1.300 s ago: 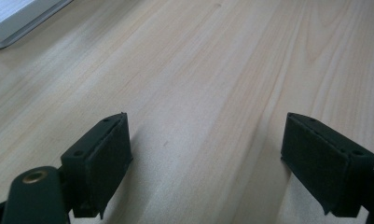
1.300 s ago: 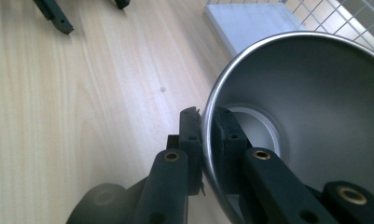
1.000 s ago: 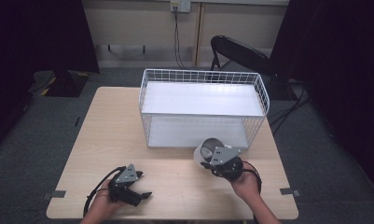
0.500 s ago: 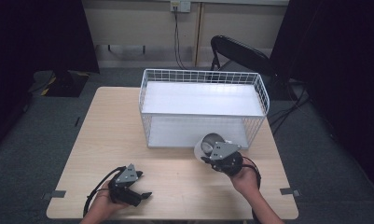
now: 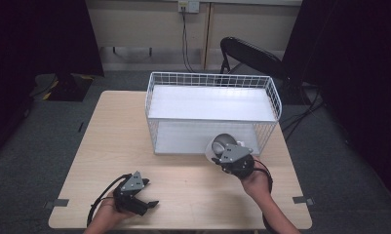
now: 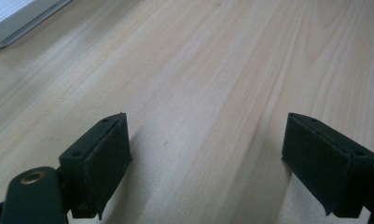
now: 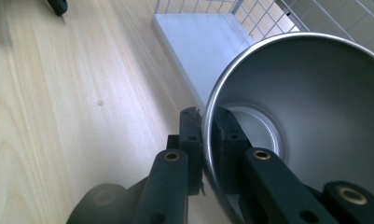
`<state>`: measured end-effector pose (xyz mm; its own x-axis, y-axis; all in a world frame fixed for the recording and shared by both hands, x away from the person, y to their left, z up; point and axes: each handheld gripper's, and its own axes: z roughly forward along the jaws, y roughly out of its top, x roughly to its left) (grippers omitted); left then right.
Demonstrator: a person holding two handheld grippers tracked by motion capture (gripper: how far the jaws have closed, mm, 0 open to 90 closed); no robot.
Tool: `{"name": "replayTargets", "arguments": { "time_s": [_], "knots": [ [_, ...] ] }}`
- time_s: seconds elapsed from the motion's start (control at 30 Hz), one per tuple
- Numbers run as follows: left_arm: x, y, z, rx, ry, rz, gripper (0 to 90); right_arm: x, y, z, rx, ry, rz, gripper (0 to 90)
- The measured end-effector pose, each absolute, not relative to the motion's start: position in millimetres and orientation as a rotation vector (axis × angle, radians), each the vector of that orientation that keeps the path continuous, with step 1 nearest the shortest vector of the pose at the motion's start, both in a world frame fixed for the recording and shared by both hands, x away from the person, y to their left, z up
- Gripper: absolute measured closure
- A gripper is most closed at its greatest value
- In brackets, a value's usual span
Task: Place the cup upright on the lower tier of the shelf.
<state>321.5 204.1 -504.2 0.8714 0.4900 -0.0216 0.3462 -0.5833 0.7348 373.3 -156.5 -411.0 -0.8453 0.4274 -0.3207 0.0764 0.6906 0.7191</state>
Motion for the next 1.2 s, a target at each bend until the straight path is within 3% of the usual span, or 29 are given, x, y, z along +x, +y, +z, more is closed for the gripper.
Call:
{"name": "replayTargets", "arguments": {
  "time_s": [1.2],
  "knots": [
    [321, 204, -504, 2.252, 0.601, 0.237, 14.6, 408, -149, -415, 0.394, 2.381, 0.934, 83.4]
  ]
}}
